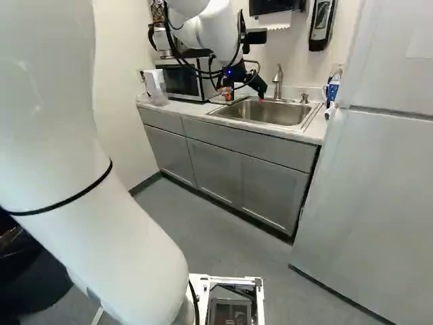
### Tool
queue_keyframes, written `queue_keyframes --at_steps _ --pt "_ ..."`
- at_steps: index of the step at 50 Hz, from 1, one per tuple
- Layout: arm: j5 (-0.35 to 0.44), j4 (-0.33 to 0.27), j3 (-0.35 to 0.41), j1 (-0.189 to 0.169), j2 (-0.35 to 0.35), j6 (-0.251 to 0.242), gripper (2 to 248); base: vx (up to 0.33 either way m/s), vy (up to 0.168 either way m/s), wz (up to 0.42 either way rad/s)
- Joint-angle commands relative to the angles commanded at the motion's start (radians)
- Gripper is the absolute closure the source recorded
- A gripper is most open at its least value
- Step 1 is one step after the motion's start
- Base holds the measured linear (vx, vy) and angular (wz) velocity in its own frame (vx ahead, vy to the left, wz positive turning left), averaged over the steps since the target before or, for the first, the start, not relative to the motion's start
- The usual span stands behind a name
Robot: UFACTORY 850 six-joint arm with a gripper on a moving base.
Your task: Rinse the cup and place it in the tray
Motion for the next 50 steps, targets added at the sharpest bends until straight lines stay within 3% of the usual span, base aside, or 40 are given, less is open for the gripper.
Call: queue_keyframes --at_steps 50 --pt "0.005 0.0 0.005 0.001 0.001 0.0 3 -0.009 0.004 0.001"
